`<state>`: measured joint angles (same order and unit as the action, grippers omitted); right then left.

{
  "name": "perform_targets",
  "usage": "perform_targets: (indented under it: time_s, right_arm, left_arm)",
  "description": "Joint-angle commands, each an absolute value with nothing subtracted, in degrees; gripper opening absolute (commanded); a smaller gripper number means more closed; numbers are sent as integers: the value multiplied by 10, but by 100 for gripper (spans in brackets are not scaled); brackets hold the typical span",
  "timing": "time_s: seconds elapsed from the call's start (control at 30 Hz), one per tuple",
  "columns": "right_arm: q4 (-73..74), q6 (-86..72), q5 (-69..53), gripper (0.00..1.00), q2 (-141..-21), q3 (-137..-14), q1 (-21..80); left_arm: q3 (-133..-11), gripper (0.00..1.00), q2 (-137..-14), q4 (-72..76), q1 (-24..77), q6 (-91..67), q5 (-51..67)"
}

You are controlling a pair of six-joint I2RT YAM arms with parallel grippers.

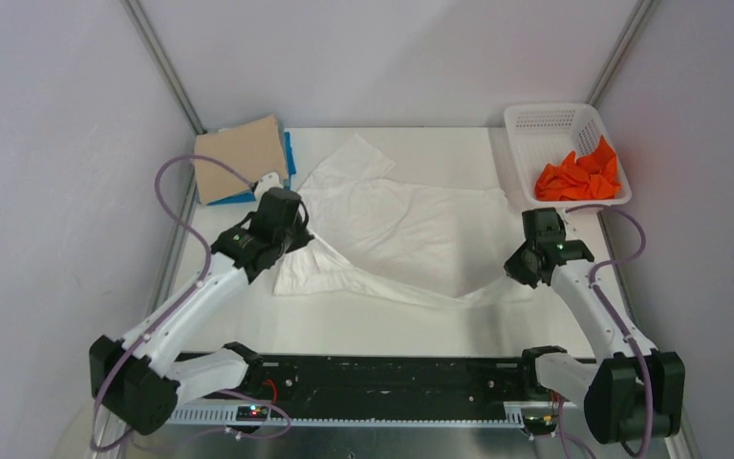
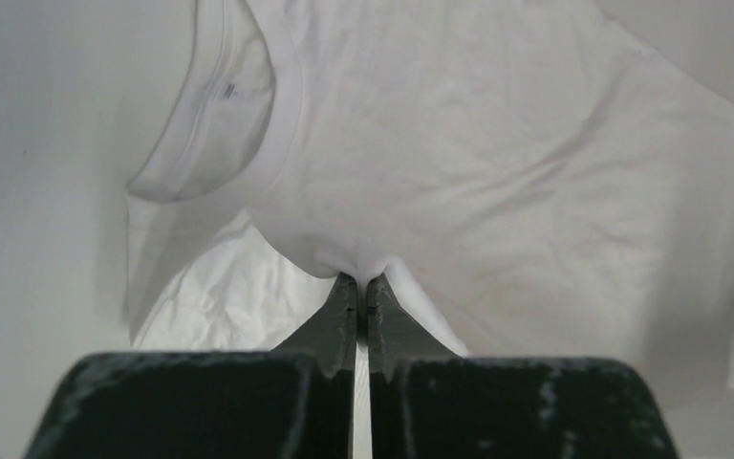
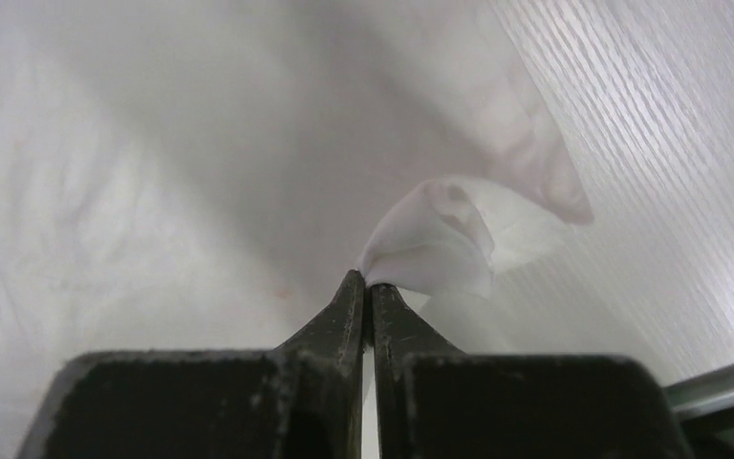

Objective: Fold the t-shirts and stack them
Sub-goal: Fold the flattened tshirt in 1/3 of the way

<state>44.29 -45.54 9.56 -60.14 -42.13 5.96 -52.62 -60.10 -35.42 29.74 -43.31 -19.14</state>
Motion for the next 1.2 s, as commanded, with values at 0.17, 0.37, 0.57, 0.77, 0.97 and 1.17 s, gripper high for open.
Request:
perform_targets:
  time_s: [0.17, 0.37, 0.57, 0.77, 0.97, 1.17]
  right_arm:
    - [362, -441, 103, 6, -699, -474, 34]
    - [302, -445, 82, 22, -771, -491, 14]
    - [282, -415, 113, 59, -816, -538, 5]
    - [327, -356, 169, 85, -744, -526, 15]
    - [263, -324, 45, 99, -662, -408, 25]
    - [173, -318, -44, 99, -693, -368, 13]
  left_arm:
    - [-650, 0, -777, -311, 246, -363, -208]
    - [-746, 6, -925, -312, 222, -335, -201]
    - [-851, 91, -1025, -312, 206, -291, -189]
    - [-796, 100, -935, -314, 207, -297, -195]
    - [-571, 100, -787, -300, 214, -365, -134]
    - [-431, 100, -744, -202, 216, -411, -77]
